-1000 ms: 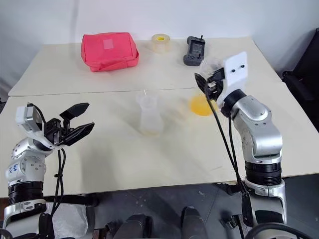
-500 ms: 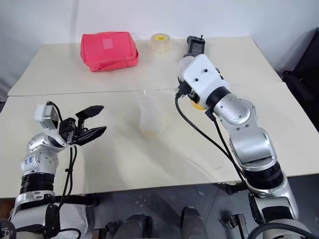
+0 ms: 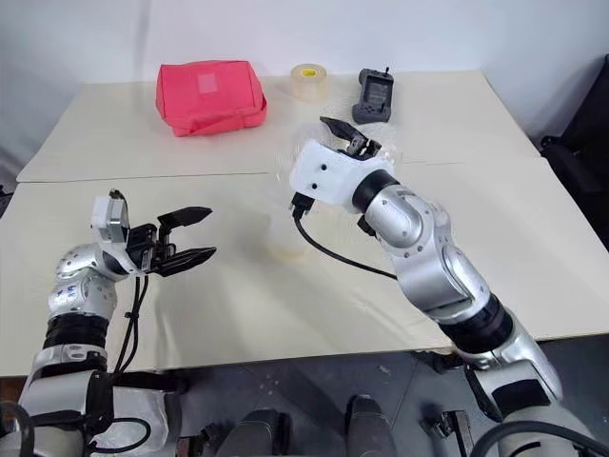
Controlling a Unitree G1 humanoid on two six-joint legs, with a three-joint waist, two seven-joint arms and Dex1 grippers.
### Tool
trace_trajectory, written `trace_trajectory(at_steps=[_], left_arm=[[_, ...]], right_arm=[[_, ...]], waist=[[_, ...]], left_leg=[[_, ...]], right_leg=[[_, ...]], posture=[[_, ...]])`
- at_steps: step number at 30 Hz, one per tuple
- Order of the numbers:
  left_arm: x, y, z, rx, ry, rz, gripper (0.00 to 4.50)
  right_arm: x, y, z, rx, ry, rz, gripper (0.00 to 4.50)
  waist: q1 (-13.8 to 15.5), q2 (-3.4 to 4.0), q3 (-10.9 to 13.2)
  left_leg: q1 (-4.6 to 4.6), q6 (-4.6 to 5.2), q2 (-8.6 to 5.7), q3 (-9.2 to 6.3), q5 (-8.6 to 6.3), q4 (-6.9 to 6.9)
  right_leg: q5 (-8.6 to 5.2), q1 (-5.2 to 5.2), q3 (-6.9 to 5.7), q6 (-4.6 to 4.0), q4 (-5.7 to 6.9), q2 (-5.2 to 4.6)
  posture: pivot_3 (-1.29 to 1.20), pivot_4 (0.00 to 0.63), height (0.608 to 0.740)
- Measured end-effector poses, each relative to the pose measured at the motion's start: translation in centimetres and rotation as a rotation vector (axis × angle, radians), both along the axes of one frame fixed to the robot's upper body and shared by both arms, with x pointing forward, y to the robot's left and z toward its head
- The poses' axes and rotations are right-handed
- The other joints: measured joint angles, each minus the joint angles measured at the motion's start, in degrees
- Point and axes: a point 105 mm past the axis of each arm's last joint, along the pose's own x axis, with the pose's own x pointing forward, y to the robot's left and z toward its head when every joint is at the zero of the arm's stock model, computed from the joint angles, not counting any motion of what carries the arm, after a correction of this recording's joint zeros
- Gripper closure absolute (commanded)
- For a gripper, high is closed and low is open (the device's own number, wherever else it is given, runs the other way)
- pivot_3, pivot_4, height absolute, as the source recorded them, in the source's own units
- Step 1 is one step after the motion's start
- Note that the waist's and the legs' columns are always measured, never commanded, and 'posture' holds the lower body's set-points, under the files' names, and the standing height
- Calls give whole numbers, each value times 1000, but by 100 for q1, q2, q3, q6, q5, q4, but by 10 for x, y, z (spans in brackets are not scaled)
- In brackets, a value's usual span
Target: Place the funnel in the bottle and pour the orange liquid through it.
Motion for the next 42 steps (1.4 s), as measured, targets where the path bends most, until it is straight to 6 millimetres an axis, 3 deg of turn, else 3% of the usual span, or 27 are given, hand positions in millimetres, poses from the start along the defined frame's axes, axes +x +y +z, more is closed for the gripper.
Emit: trace_trajectory(at_steps=[16,23,42], left_arm=[[2,-6,4,3,-37,-5,0],[4,-8,4,-9,-32,-4,0],[2,-8,4,-4,-41,-14,0]], right_arm=[[17,5,5,-196,-169,-17,2038],[21,16,9,-276,-238,0,2038],[25,29,-5,-444,-339,46,2038]], waist=[[-27,0,0],[-66,0,0],[-164,0,0]], left_leg=[[-20,0,0,13,0,-1],[-20,-1,1,14,0,-1],[-20,-1,2,14,0,0]], right_leg=[[0,-41,2,0,32,-2],[0,-44,1,0,34,-2],[0,-45,1,0,39,-2]], posture=[[0,150,740],[0,150,740],[0,150,740]])
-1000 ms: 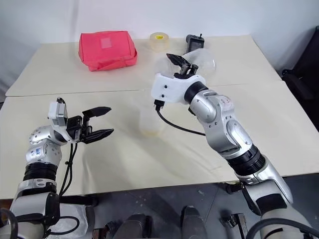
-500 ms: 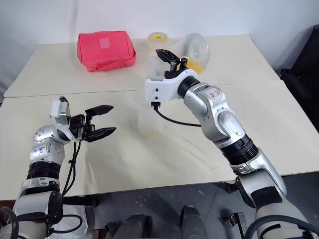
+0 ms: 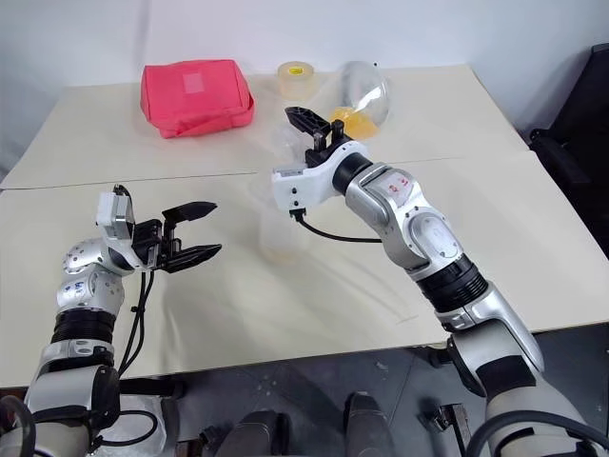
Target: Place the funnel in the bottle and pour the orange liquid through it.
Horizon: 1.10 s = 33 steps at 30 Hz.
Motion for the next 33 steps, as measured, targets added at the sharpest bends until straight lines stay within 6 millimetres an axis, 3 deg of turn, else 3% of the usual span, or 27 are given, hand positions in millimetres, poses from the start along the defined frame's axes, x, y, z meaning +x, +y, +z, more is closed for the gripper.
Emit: trace_trajectory(at_steps=[8,33], left_arm=[[10,-2,6,-3,-26,9,0],[9,3,13,-32,-32,7,0]], right_arm=[[-1,10,10,-23,-48,34,2038],[-6,15,4,-137,-128,68,2038]], waist=[[-5,0,0],[-15,0,0]], left_leg=[[0,0,-1,0,0,3],[0,-1,-2,0,0,4]], right_leg=[[0,-1,0,0,5,-1],[0,-3,0,0,10,0]], posture=[[0,150,740],[0,150,740]])
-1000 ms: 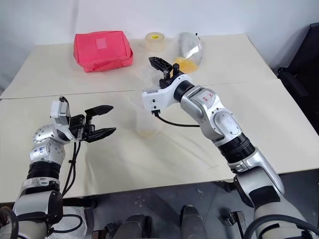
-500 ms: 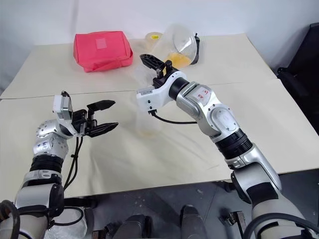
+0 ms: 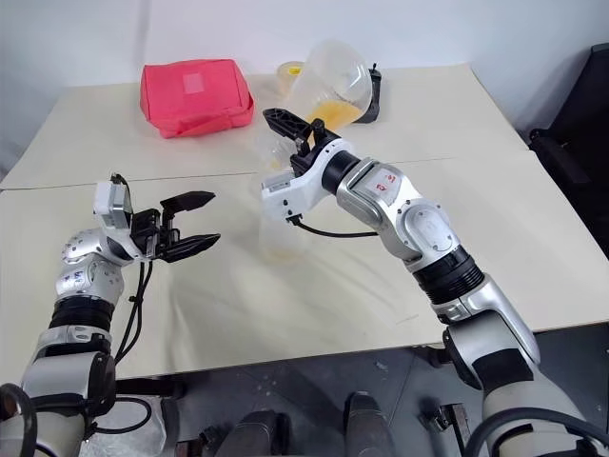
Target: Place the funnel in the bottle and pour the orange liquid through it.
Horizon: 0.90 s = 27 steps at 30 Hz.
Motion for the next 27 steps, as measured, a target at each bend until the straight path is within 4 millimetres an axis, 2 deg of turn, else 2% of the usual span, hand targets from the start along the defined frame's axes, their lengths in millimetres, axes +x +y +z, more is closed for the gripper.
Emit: trace_trajectory(at_steps=[9,16,27], left_arm=[[-2,-3,10,-77,-32,-18,0],[-6,-2,5,-75,-5,-29,0],[-8,-5,8,-70,-10,-43,0]], right_arm=[[1,-1,-3,-32,-16,-8,2038],[2,-2,-3,-56,-43,-11,2038],[3,-2,-6,-64,-47,-5,2038]], waist=[[-2,0,0],[-5,0,0],[-6,0,0]], left_leg=[[0,0,0,0,0,1],[0,0,0,0,0,0],[0,0,0,1,0,2]], right_leg=[[0,0,0,0,1,0],[0,0,0,0,2,1],[0,0,1,0,3,0]], posture=[[0,150,740],[0,150,740],[0,150,740]])
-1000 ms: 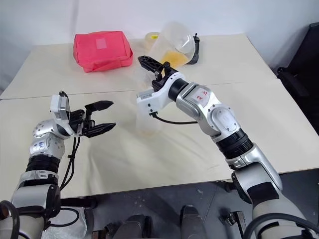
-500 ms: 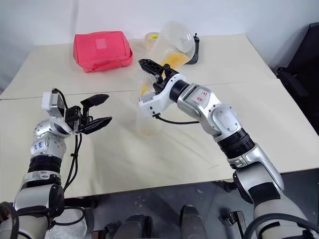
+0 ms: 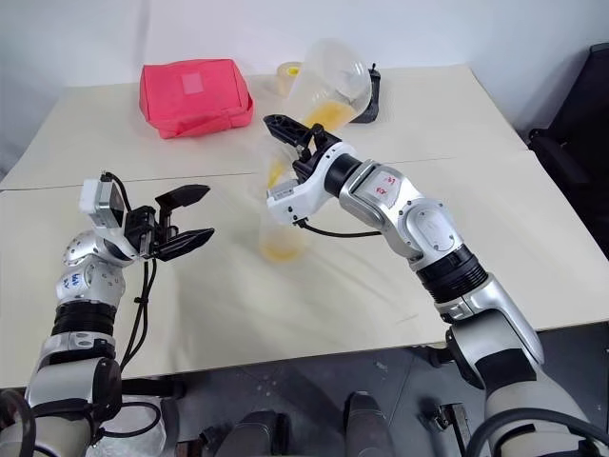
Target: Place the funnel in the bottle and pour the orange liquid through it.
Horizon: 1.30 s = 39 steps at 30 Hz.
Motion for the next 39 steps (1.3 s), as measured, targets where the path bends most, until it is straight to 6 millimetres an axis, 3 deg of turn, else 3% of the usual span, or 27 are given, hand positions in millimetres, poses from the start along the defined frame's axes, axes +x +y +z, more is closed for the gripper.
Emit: trace_trajectory(at_steps=[39], left_arm=[[0,0,-6,17,27,2,0]], right_arm=[[1,-2,-2,-26,-12,13,2038]], waist=[[-4,0,0]], left_leg=[[0,0,0,1,0,2]], right_leg=[[0,0,0,0,1,0]], posture=[[0,150,740]])
